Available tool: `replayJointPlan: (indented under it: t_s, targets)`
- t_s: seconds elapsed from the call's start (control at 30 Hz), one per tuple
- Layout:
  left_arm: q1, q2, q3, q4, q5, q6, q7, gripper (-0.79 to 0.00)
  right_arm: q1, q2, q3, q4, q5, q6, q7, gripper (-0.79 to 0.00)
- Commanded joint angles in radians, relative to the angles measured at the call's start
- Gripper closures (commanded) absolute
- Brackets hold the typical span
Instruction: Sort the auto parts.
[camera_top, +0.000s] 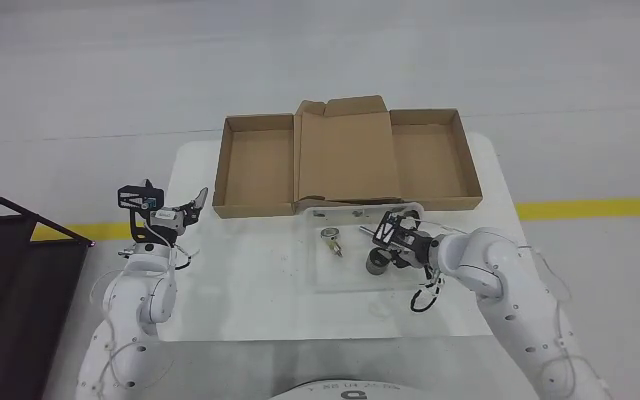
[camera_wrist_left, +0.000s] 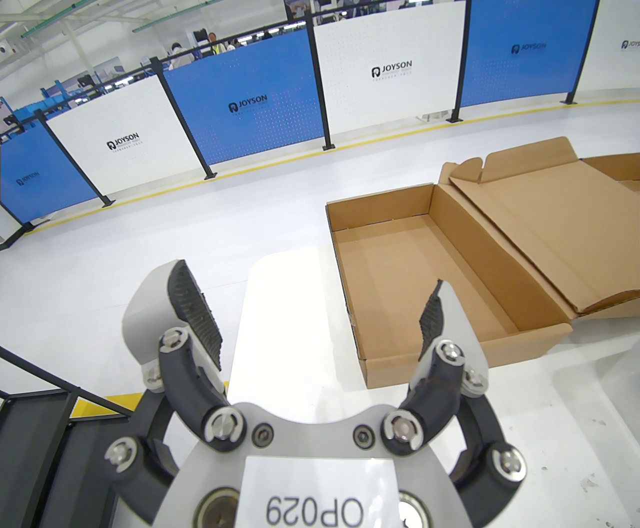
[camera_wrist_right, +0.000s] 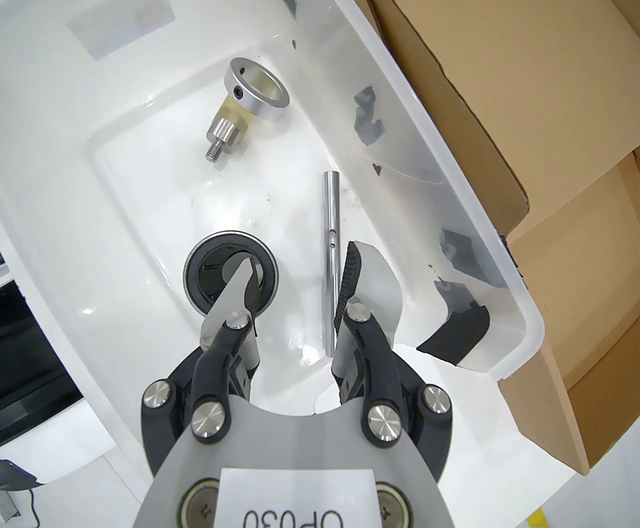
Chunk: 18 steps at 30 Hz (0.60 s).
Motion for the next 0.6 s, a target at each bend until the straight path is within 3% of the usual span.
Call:
replayJointPlan:
  t_s: [0.0, 0.57]
  targets:
    - [0.000, 0.000, 0.000, 0.000, 0.000, 0.000, 0.000, -0.785, 0.006, 0.001, -0.007, 0.002, 0.002, 0.005, 0.008, -0.348]
    - [0.000, 0.000, 0.000, 0.000, 0.000, 0.000, 0.000, -0.785, 0.098, 0.001, -0.110, 0.060, 0.058, 0.028, 0.117, -0.302]
